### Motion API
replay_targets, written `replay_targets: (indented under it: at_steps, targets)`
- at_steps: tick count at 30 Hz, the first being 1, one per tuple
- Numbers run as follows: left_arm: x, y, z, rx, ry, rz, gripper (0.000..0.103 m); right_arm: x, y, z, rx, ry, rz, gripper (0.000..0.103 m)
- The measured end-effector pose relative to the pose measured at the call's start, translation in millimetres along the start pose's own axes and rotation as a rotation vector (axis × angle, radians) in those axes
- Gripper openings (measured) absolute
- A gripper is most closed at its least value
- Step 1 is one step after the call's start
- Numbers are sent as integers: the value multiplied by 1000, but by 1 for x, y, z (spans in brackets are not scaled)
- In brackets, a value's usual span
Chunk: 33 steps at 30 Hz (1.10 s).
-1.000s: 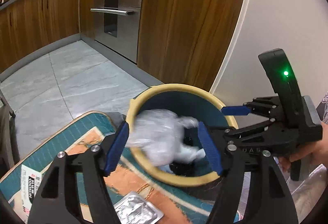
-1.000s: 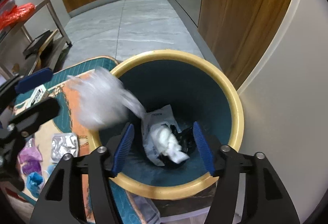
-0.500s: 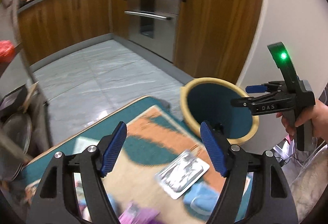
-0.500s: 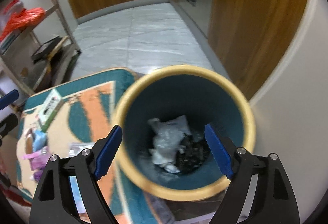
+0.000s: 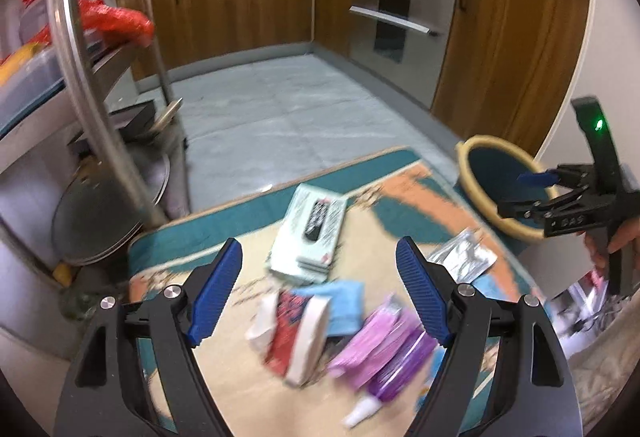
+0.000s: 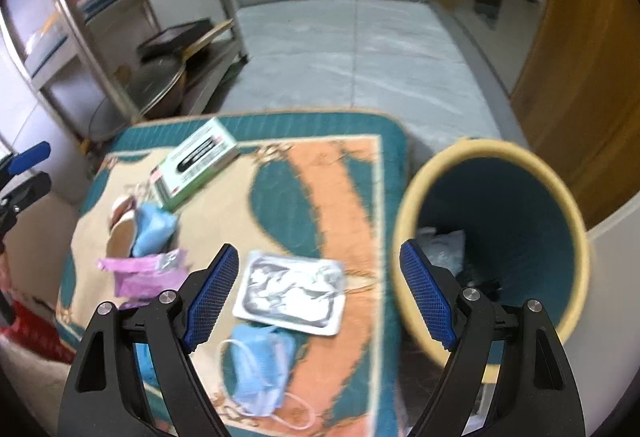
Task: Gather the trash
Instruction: 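Grasp the blue face mask with the right gripper while the left grasps the red-white cup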
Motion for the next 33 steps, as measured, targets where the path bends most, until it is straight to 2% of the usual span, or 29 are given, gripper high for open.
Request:
replay_targets:
  at_steps: [6, 11, 15, 17, 19, 20, 26, 30, 33]
  targets:
    - [-18, -20, -20, -72, 9, 12, 78, -3, -4, -20, -77, 6, -51, 83]
    - [-19, -44, -54, -186, 12, -34, 78, 7, -10, -37, -137, -42, -64, 83]
    - [-14, -55, -75, -269, 15, -57, 77, 13, -13, -49, -173, -31, -119, 83]
    - [-9, -60, -83, -300, 17, -71, 74, 13, -15, -54, -192, -25, -127, 83]
    - [-6, -64, -89, -329, 14, -85, 60, 11, -18, -59, -212, -11, -132, 83]
    - [-6, -67, -92, -345, 17, -93, 58, 9, -20, -63, -230, -1, -133, 83]
    - [-9, -64, -93, -347, 38, -83, 41, 6, -31, -78, -308, 12, -158, 83]
    - [-9, -61, -94, -343, 43, -93, 40, 7, -30, -78, -317, -14, -125, 83]
    - [-11, -59, -94, -342, 39, -96, 40, 3, -32, -70, -317, 20, -105, 81]
Point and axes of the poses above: each gripper's, at about its wrist camera, not at the fingertips, and z roughly against the way its jaws point, x to its right, y to its top, the point moved 1 cm from there along -z, roughly the way its jaws point, and after that the axes turned 1 degree about -x, right-handed, at the moved point
